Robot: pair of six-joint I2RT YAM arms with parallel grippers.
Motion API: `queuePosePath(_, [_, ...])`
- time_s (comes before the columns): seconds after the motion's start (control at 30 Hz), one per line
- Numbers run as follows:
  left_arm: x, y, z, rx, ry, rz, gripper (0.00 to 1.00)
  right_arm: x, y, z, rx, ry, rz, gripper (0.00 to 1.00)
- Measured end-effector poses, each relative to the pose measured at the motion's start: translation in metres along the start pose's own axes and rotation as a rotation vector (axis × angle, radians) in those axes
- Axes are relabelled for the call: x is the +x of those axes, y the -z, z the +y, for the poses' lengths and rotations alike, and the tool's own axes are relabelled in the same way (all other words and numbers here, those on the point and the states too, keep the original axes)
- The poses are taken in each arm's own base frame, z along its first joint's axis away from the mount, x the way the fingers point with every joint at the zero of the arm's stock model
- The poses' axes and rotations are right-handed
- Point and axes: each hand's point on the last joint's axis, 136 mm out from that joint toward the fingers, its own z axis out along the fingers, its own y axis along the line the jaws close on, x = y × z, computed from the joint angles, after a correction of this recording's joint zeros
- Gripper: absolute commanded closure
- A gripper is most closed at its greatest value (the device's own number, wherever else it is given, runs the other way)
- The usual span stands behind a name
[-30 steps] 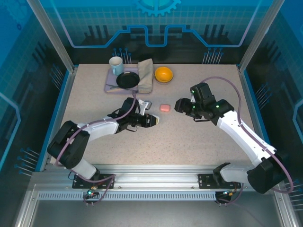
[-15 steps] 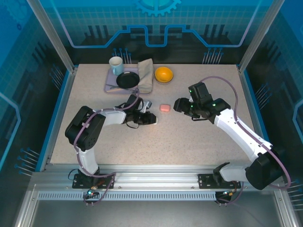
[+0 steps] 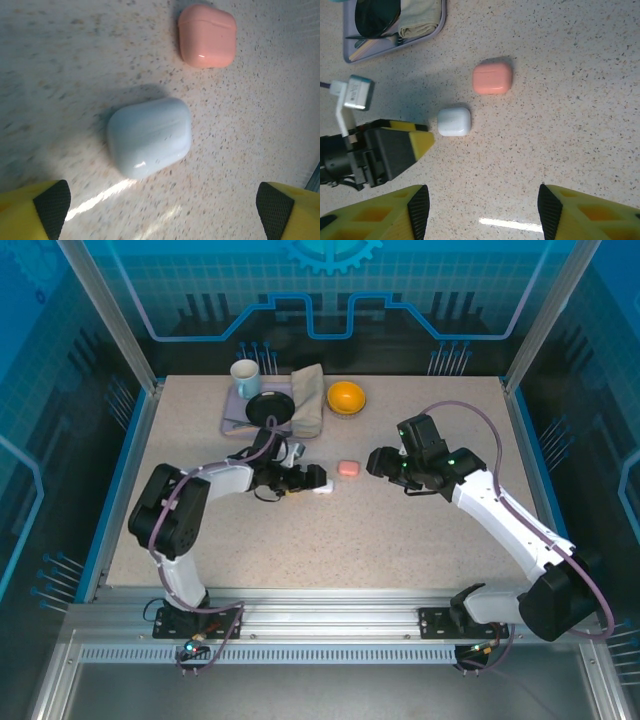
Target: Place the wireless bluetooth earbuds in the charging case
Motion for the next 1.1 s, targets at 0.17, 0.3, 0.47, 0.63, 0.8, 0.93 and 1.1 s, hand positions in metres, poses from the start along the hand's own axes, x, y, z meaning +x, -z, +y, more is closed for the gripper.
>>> queuePosePath(0.17, [-0.008,0.042,-0.001,-0.038,-0.01,-0.085,0.01,-0.002,0.004,0.0,0.001,0.001,-0.015,0.33])
queuePosePath(0.3, [-0.021,0.087,-0.023,-0.061,-0.095,-0.198,0.01,-0.005,0.009,-0.003,0.011,0.006,-0.039,0.23])
queuePosePath(0.47, [-0.034,0.143,-0.049,-0.123,-0.217,-0.349,0.01,-0.013,0.02,-0.013,0.046,0.039,-0.089,0.12])
queuePosePath(0.63, [-0.044,0.194,-0.06,-0.217,-0.337,-0.534,0.01,-0.038,0.043,-0.034,0.12,0.066,-0.224,0.0])
queuePosePath(0.8, [-0.036,0.221,-0.042,-0.336,-0.438,-0.699,0.01,-0.06,0.05,-0.078,0.264,0.071,-0.38,0.0])
queuePosePath(0.93, [-0.027,0.219,-0.003,-0.482,-0.48,-0.748,0.01,-0.066,0.034,-0.121,0.436,0.142,-0.411,0.0])
queuePosePath(1.1, [-0.019,0.206,0.057,-0.637,-0.458,-0.776,0.01,-0.061,0.008,-0.177,0.608,0.206,-0.418,0.0])
